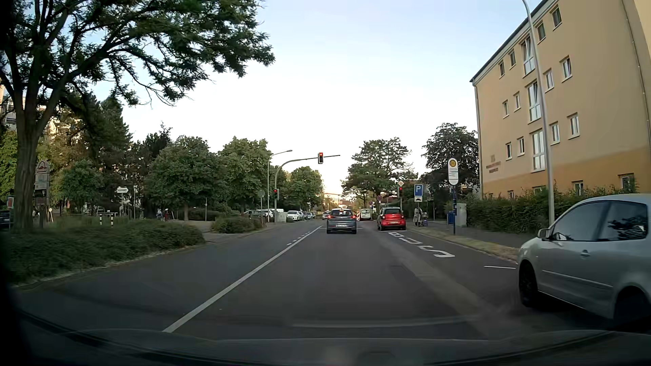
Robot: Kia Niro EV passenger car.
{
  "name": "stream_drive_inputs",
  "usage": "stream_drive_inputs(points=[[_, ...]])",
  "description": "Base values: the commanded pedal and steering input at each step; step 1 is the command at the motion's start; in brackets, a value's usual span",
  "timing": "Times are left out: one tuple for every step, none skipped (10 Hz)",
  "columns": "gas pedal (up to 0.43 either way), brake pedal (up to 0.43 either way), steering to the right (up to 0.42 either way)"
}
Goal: Follow the waypoints while adhering to traffic rules and regulations
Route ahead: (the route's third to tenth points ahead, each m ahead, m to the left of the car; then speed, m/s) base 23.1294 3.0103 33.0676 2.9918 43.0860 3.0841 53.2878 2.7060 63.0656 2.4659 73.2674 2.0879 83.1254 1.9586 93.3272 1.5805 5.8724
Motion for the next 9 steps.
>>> stream_drive_inputs(points=[[0.0,0.03,0.0],[0.0,0.03,0.0],[0.0,0.03,0.0],[0.0,0.03,0.0],[0.0,0.043,-0.001],[0.0,0.049,-0.001],[0.0,0.061,-0.001],[0.0,0.073,-0.002],[0.0,0.091,-0.002]])
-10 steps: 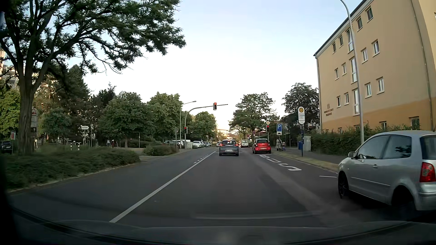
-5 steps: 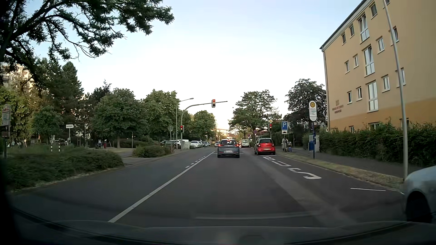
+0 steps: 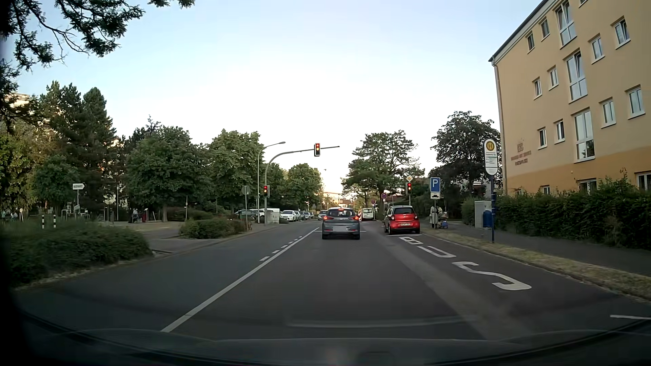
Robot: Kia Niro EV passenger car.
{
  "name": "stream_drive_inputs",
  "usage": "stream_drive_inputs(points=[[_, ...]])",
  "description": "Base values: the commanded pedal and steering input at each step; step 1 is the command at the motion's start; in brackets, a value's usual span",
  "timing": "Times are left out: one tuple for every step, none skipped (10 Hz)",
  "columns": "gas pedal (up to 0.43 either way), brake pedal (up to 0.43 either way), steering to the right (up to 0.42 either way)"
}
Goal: Follow the waypoints while adhering to traffic rules and regulations
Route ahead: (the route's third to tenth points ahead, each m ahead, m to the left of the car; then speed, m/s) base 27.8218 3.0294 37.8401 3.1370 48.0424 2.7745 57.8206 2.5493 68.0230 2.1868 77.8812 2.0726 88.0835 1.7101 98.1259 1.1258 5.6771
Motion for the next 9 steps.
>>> stream_drive_inputs(points=[[0.0,0.11,-0.001],[0.0,0.122,-0.002],[0.0,0.122,-0.003],[0.0,0.128,-0.003],[0.0,0.134,-0.004],[0.0,0.14,-0.004],[0.0,0.146,-0.004],[0.0,0.152,-0.004],[0.0,0.159,-0.004]])
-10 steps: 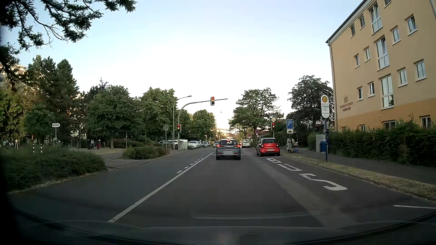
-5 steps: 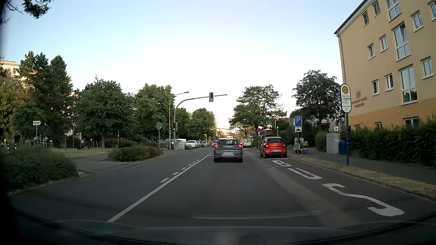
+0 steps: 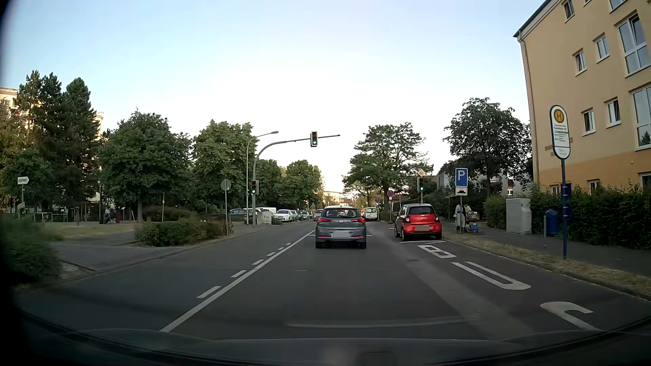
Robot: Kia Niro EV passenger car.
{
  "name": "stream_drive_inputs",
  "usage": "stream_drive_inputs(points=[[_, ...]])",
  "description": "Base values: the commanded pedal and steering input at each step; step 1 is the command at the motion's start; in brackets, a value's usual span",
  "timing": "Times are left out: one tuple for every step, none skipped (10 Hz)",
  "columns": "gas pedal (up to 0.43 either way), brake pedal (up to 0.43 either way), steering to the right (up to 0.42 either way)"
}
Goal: Follow the waypoints while adhering to traffic rules and regulations
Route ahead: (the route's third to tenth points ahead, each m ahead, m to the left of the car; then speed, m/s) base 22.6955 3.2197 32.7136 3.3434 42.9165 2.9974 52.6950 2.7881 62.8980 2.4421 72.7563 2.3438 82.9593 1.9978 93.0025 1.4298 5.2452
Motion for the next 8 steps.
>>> stream_drive_inputs(points=[[0.0,0.165,-0.004],[0.0,0.171,-0.004],[0.0,0.183,-0.004],[0.0,0.189,-0.004],[0.0,0.201,-0.004],[0.0,0.22,-0.004],[0.0,0.232,-0.004],[0.0,0.232,-0.003]])
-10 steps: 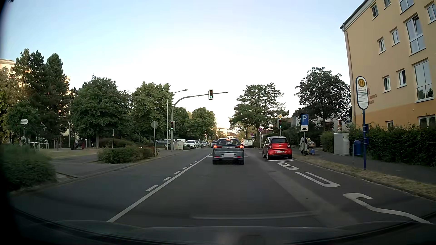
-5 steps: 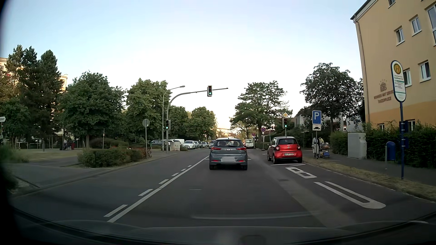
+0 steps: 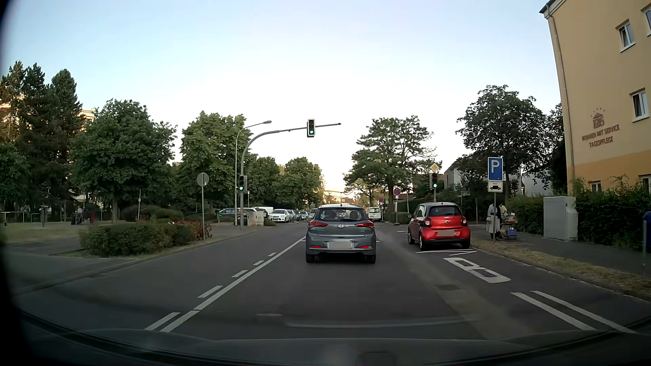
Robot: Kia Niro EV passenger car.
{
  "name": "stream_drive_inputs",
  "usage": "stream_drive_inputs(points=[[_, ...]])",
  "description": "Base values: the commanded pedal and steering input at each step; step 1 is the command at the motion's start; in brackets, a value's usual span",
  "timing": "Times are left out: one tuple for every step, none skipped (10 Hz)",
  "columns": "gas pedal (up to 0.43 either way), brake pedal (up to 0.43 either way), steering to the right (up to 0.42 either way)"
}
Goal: Follow the waypoints while adhering to traffic rules and regulations
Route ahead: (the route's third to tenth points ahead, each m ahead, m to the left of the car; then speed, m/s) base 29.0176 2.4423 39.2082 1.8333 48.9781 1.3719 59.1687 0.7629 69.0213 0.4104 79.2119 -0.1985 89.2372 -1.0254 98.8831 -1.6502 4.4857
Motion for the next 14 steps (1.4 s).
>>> stream_drive_inputs(points=[[0.0,0.238,-0.003],[0.0,0.238,-0.003],[0.0,0.238,-0.004],[0.0,0.238,-0.004],[0.0,0.238,-0.003],[0.0,0.244,-0.003],[0.0,0.238,-0.004],[0.0,0.244,-0.003],[0.0,0.238,-0.003],[0.0,0.238,-0.003],[0.0,0.238,-0.003],[0.0,0.238,-0.003],[0.0,0.232,-0.003],[0.0,0.226,-0.003]])
